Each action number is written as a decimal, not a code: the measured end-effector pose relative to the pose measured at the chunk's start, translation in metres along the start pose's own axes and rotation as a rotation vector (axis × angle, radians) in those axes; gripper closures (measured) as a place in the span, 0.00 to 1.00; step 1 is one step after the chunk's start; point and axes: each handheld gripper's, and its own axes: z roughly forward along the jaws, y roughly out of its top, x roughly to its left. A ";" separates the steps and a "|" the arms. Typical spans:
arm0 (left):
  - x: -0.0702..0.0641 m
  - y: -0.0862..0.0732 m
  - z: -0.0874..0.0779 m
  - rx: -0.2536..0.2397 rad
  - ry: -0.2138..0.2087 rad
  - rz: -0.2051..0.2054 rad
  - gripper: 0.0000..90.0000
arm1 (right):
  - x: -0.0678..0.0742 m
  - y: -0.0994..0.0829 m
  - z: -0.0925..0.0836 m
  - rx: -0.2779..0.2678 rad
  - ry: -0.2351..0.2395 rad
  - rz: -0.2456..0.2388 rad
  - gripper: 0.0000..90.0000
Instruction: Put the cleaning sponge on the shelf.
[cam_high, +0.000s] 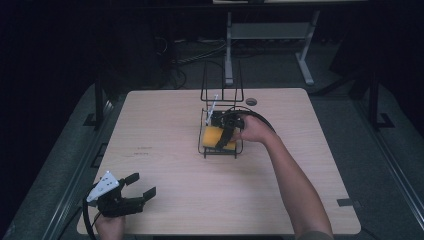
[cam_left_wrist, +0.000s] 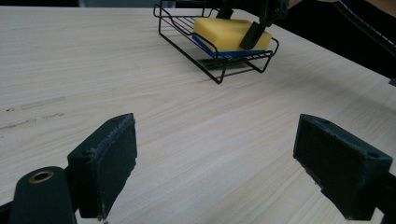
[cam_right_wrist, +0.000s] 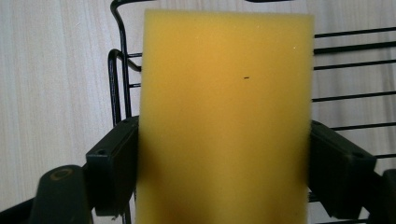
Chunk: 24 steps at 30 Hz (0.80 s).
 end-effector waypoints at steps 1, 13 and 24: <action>0.000 0.000 0.000 0.000 0.000 0.000 0.14 | 0.000 0.000 -0.001 0.000 -0.005 -0.004 0.21; 0.000 0.000 0.001 0.002 -0.003 -0.002 0.14 | 0.003 -0.004 -0.009 -0.024 -0.024 -0.006 0.20; -0.001 0.000 0.002 0.004 -0.005 0.000 0.14 | 0.008 -0.005 -0.025 -0.050 -0.043 -0.013 0.20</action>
